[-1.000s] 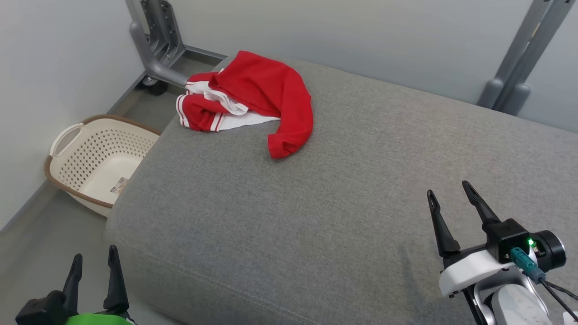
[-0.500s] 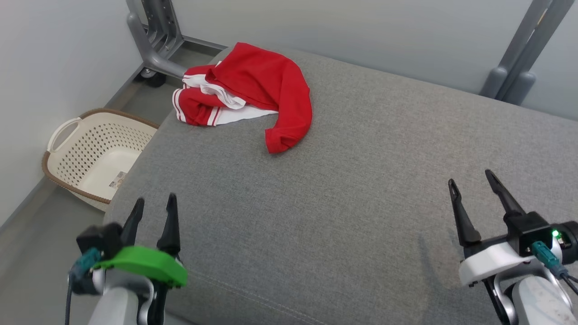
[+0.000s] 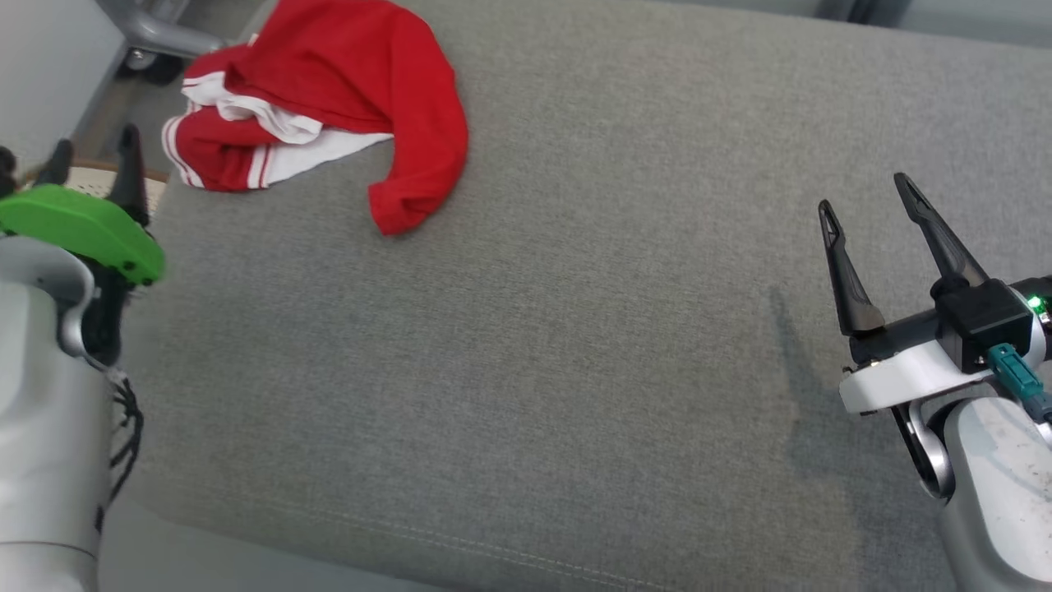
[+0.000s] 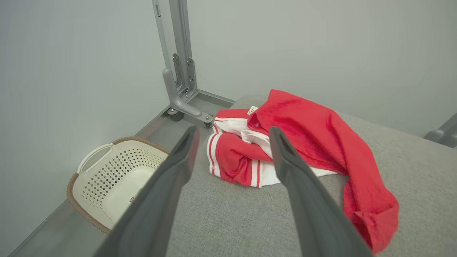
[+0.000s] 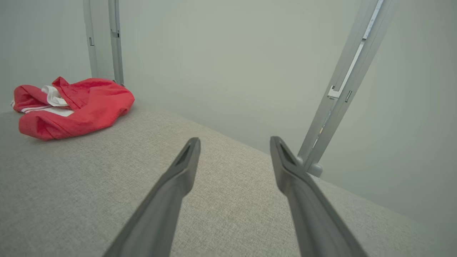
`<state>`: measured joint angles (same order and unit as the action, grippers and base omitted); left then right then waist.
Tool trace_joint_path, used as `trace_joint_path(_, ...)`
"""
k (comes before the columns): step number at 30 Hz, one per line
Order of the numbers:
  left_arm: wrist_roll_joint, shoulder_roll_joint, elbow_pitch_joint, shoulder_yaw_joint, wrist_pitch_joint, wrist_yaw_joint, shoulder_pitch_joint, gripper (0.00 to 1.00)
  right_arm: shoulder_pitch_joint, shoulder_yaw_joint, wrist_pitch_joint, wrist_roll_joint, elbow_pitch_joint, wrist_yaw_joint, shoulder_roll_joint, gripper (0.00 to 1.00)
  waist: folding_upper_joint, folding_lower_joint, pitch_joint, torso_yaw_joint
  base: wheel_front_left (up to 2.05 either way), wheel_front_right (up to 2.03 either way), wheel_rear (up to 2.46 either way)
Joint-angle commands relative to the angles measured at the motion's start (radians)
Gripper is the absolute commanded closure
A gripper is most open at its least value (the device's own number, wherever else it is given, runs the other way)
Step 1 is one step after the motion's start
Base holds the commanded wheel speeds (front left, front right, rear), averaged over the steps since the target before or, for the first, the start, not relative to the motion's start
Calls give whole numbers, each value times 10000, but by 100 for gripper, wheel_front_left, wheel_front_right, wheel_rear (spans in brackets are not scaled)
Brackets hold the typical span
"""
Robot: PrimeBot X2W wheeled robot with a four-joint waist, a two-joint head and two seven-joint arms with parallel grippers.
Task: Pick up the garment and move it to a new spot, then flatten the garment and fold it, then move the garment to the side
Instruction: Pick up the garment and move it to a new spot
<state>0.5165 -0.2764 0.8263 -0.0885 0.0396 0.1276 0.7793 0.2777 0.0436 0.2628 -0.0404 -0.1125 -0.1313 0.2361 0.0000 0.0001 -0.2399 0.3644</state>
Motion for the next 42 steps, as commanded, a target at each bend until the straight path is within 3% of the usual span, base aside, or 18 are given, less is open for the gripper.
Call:
trace_joint_path(1,23,-287,411,40,-17,29,734,0,327,115,28,-29,135,11,75,0,0,-1,-2960,-2503,0,0,0)
trace_joint_path(9,-107,-1158,1862,-50,-78,-46,2156,0,754,435,28,-53,416,11,114,0,0,-1,-4179,-3196,0,0,0)
trace_joint_path(14,70,-1381,2837,81,-197,-290,2489,0,568,384,28,-29,583,11,210,0,0,-1,-4234,-3416,0,0,0)
trace_joint_path(19,8,-1326,3774,-47,-730,-604,2539,0,407,326,28,-75,747,12,306,0,0,-1,-4083,-3484,0,0,0)
trace_joint_path(23,41,-1106,4135,-151,-760,-594,2417,0,294,326,28,-61,850,11,390,0,0,-1,-3892,-3434,0,0,0)
trace_joint_path(24,31,-1061,4204,-193,-779,-580,2362,14,262,318,28,-46,856,11,411,0,0,-1,-3842,-3415,0,0,0)
trace_joint_path(26,51,-987,4318,-213,-735,-555,2273,100,198,286,5,-14,839,11,465,0,0,-1,-3738,-3367,0,0,0)
trace_joint_path(30,-161,-1074,4450,-424,-651,-622,2063,100,113,269,-37,23,749,11,457,0,0,-1,-3414,-3271,0,0,0)
trace_joint_path(36,-254,-1117,3759,-678,512,-159,2208,100,-166,274,3,160,378,11,58,0,0,-1,-2438,-3155,0,0,0)
trace_joint_path(42,-523,-539,2668,-1500,1149,26,1657,100,-855,-7,28,295,-54,11,-562,0,0,-1,-932,-2991,0,0,0)
